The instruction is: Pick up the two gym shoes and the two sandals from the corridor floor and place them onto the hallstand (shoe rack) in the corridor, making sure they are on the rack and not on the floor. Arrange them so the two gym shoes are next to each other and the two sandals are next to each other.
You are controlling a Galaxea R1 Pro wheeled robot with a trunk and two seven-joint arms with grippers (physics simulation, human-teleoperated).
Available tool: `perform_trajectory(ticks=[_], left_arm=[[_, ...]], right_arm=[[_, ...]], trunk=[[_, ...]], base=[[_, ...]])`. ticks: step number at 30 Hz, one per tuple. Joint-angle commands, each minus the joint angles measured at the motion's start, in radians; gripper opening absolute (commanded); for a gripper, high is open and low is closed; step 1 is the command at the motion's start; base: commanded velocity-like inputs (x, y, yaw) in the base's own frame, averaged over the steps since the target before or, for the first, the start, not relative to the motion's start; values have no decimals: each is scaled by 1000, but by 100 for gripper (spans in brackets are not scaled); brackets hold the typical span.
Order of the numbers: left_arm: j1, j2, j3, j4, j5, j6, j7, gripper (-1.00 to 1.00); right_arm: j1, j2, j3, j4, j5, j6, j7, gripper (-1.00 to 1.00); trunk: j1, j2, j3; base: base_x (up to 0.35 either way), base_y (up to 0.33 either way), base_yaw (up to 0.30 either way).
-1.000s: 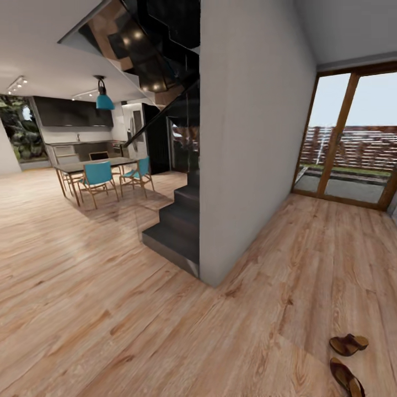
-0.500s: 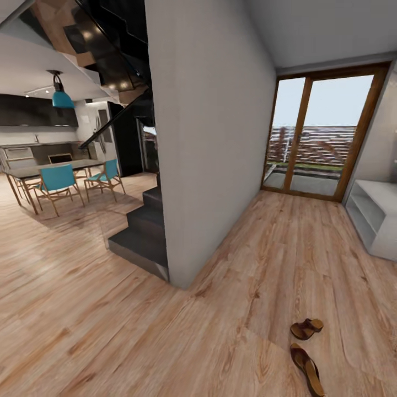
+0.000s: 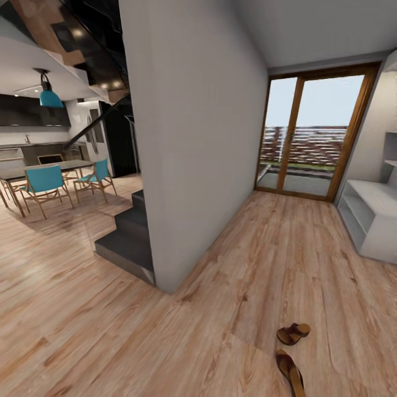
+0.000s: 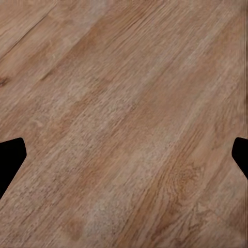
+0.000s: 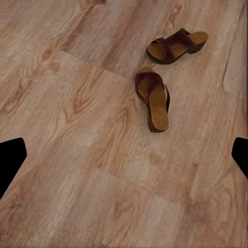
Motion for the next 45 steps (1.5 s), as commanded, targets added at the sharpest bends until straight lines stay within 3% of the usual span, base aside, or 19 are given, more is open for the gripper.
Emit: perform_trajectory(ticks=[1, 26, 45], left_arm=[[0, 0, -1, 0, 6, -3, 1, 100], [0, 0, 0, 0, 6, -3, 1, 100], [0, 0, 2, 0, 7, -3, 1, 100]], right_arm=[[-1, 0, 1, 1, -4, -4, 0, 100], [-1, 0, 1, 1, -4, -3, 1, 100], [-1, 1, 3, 10, 1, -5, 5, 100]], trunk=[[0, 0, -1], [0, 0, -1], [0, 0, -1]], base=[[162, -251, -3], [176, -242, 13], [19, -233, 9]])
